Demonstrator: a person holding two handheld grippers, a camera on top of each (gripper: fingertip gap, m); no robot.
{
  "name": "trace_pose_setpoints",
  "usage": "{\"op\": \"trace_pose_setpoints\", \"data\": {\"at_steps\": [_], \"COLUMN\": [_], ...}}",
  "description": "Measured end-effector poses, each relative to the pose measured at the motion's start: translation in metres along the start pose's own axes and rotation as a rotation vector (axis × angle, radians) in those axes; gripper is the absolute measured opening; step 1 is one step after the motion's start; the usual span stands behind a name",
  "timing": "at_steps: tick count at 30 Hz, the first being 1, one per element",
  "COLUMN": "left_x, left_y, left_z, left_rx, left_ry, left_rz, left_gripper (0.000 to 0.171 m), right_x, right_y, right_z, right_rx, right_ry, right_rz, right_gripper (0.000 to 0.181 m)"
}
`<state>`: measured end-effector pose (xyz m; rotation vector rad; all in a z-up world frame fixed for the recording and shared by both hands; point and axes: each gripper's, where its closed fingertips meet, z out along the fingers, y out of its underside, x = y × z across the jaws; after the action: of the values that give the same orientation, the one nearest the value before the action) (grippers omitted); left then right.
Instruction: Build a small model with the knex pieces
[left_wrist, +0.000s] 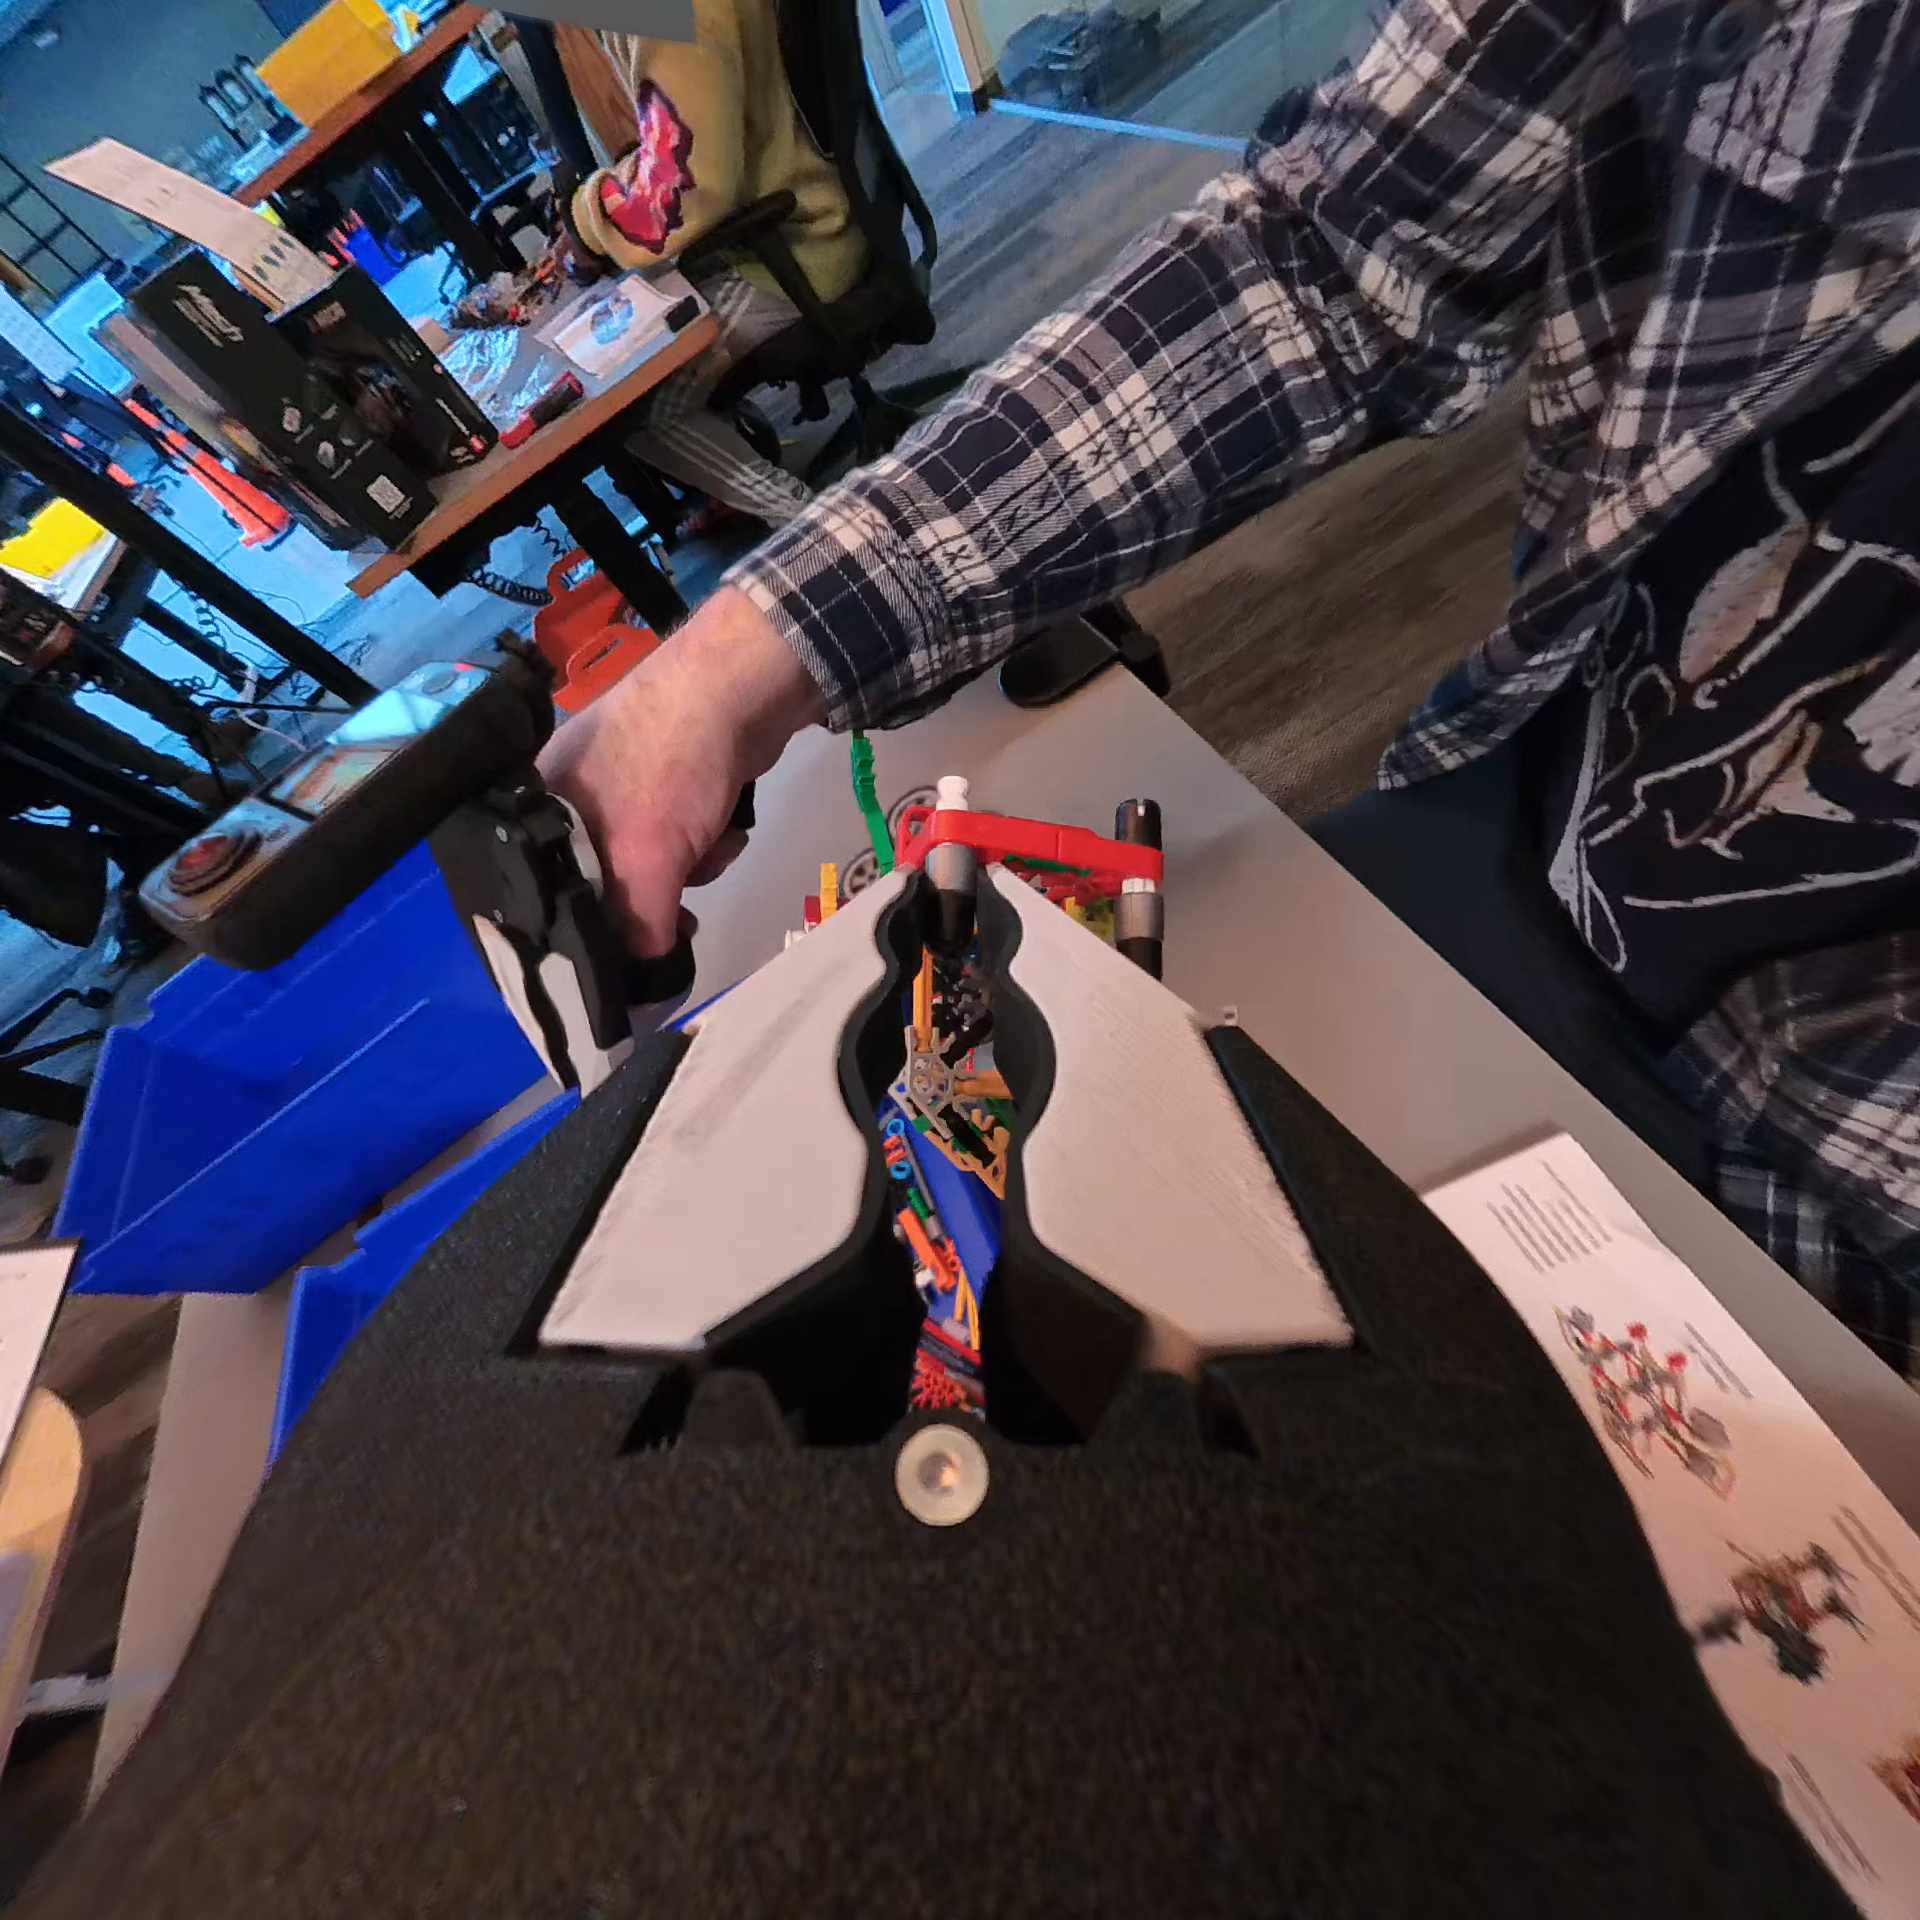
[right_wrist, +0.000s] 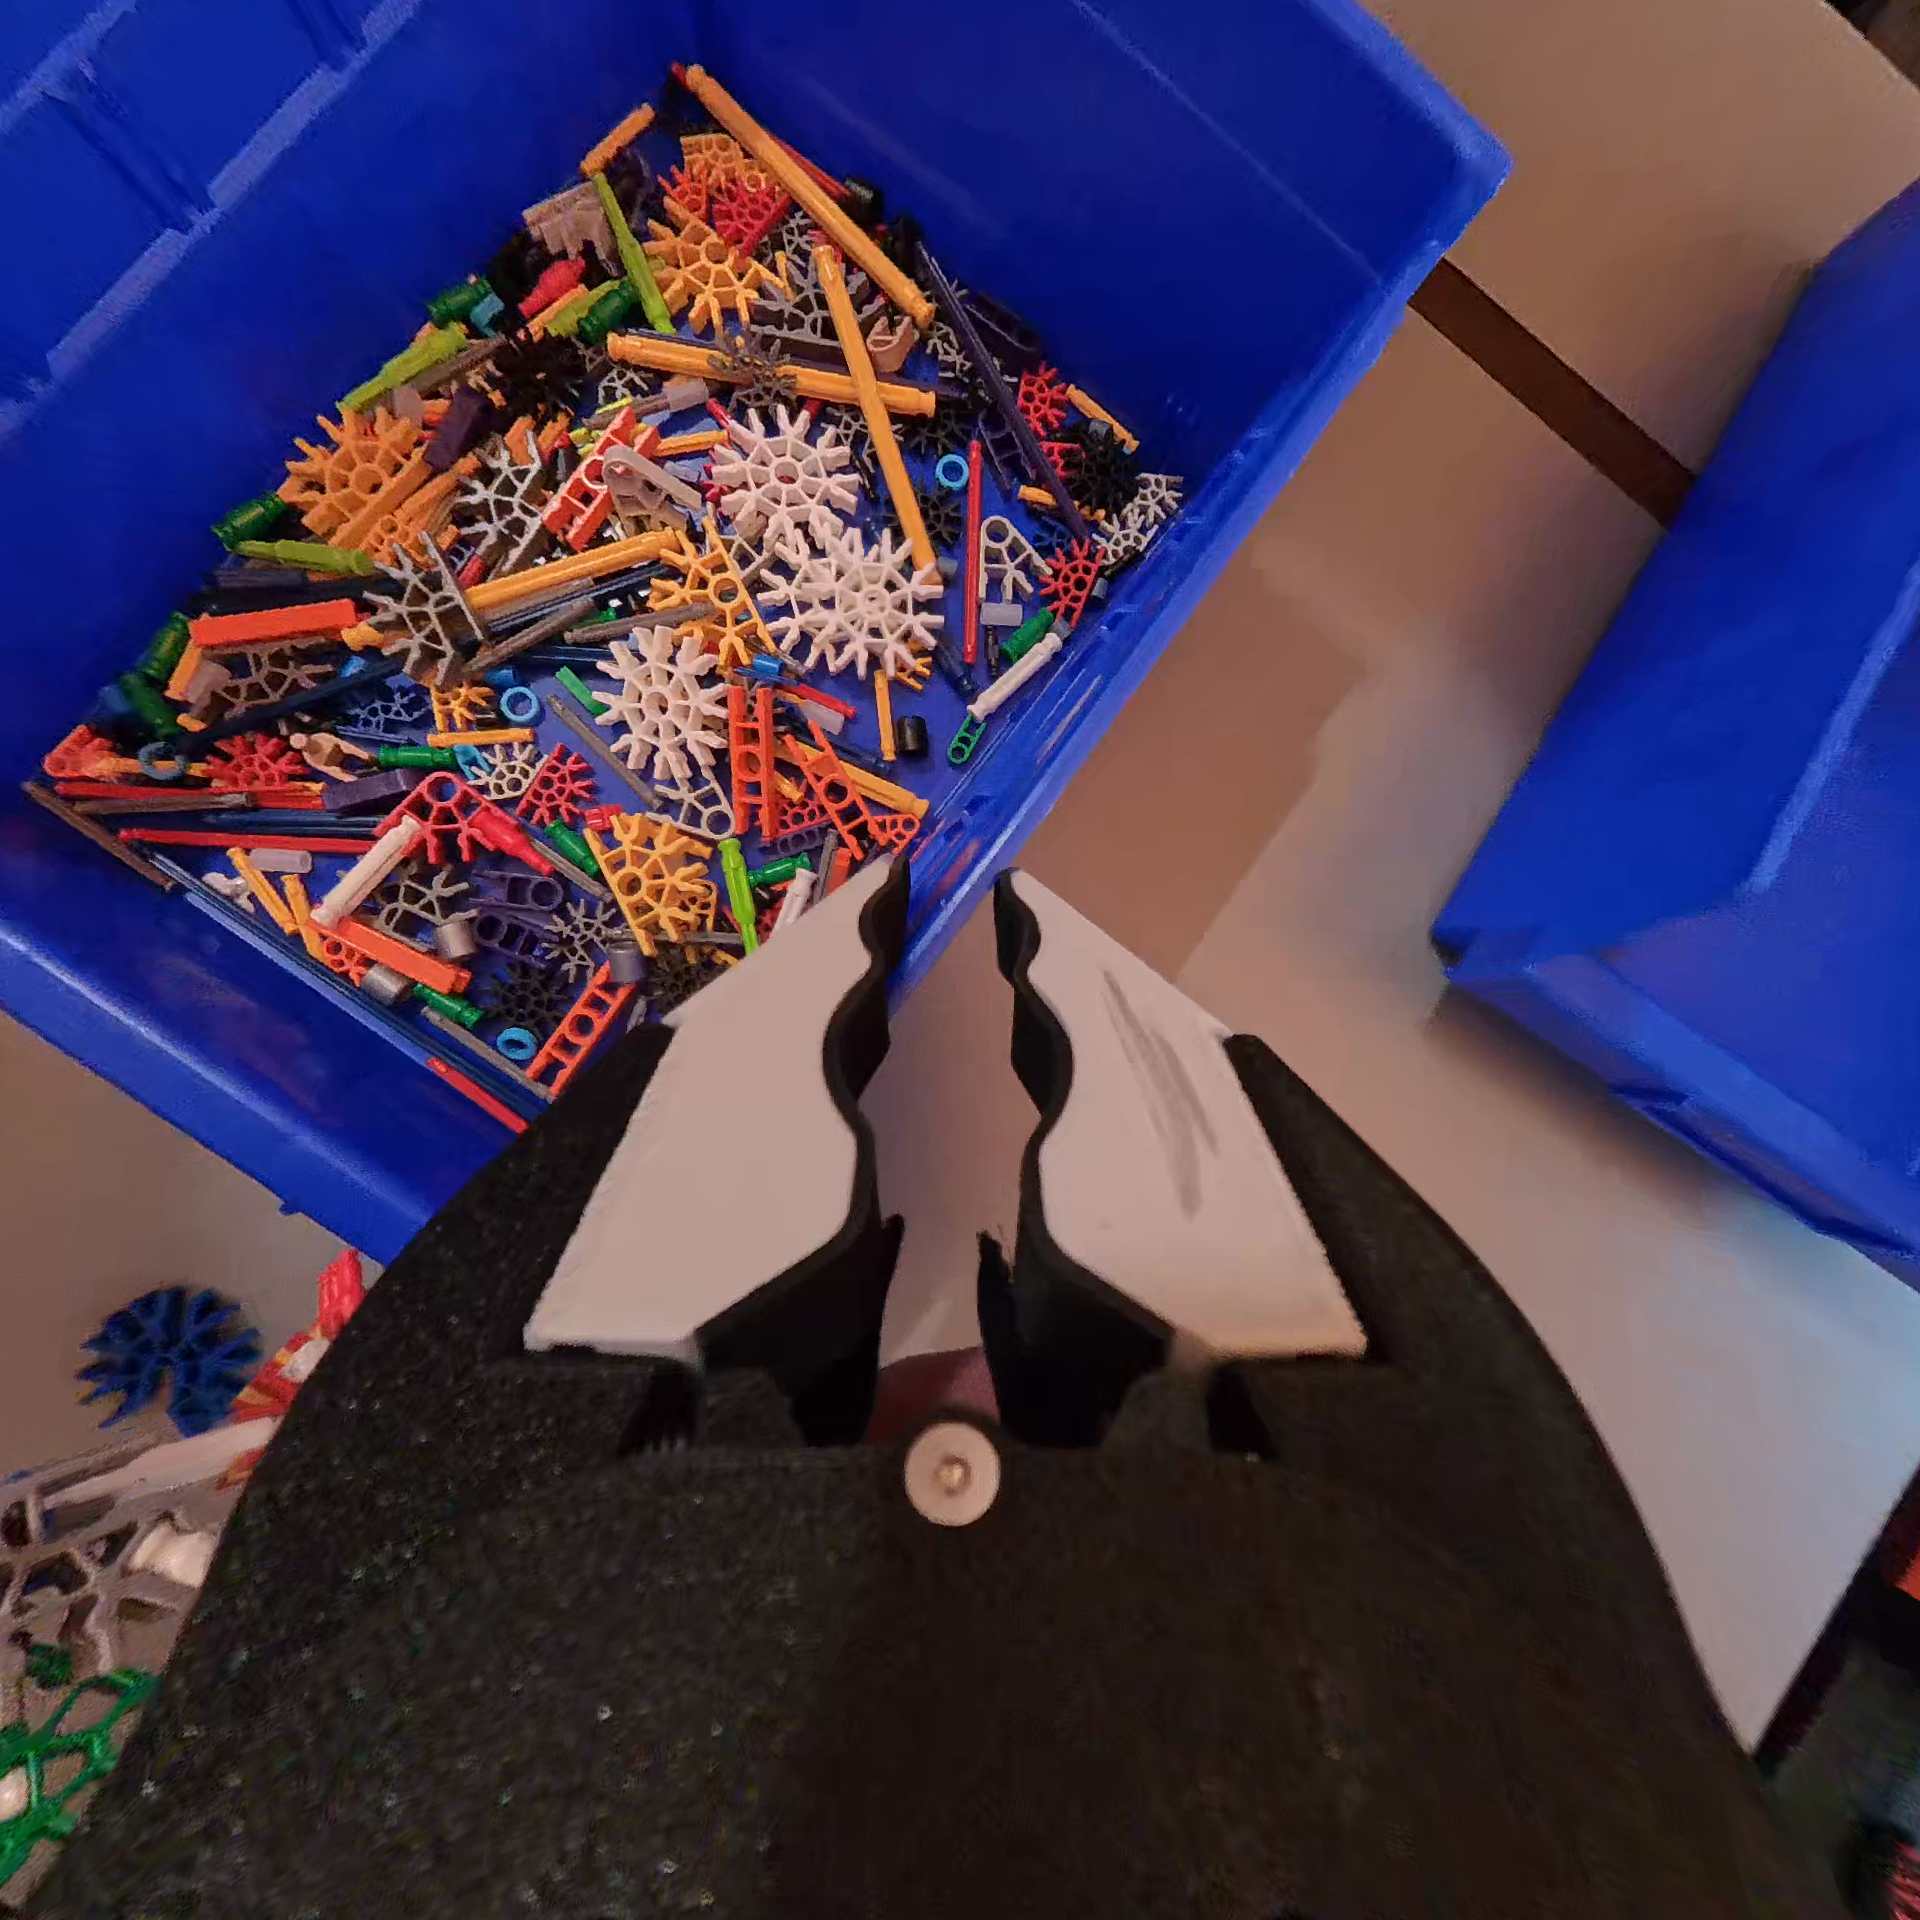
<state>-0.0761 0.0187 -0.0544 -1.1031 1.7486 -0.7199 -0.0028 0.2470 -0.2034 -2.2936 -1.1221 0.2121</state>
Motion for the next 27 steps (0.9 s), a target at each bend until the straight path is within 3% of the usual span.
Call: {"op": "trace_pose_setpoints", "data": {"at_steps": [4, 8, 12, 15, 19, 21, 24, 27], "left_x": [-0.013, -0.026, -0.033, -0.038, -0.036, -0.034, -0.031, -0.034], "left_y": [0.000, 0.004, 0.005, -0.003, -0.002, 0.002, 0.004, 0.004], "left_z": [0.009, 0.017, 0.025, 0.023, 0.028, 0.035, 0.043, 0.046], "left_rx": [0.025, 0.021, 0.007, 0.037, 0.008, -0.012, -0.012, -0.022], "left_ry": [-0.043, -0.091, -0.122, -0.143, -0.135, -0.119, -0.097, -0.113], "left_rz": [-0.020, -0.042, -0.053, -0.054, -0.045, -0.041, -0.048, -0.039], "left_gripper": [0.006, 0.006, 0.006, 0.006, 0.007, 0.007, 0.007, 0.007], "right_x": [0.013, -0.006, -0.081, -0.132, -0.158, -0.158, -0.168, -0.180], "right_y": [-0.006, -0.031, -0.042, -0.029, -0.012, -0.007, 0.003, 0.009], "right_z": [-0.022, -0.085, -0.158, -0.195, -0.210, -0.203, -0.187, -0.178], "right_rx": [0.063, 0.286, 0.560, 0.677, 0.764, 0.778, 0.751, 0.737], "right_ry": [0.099, 0.101, -0.201, -0.404, -0.513, -0.503, -0.539, -0.538], "right_rz": [-0.048, -0.125, -0.183, -0.251, -0.251, -0.241, -0.260, -0.313], "right_gripper": [0.027, 0.027, 0.022, 0.023, 0.036, 0.061, 0.080, 0.087]}}
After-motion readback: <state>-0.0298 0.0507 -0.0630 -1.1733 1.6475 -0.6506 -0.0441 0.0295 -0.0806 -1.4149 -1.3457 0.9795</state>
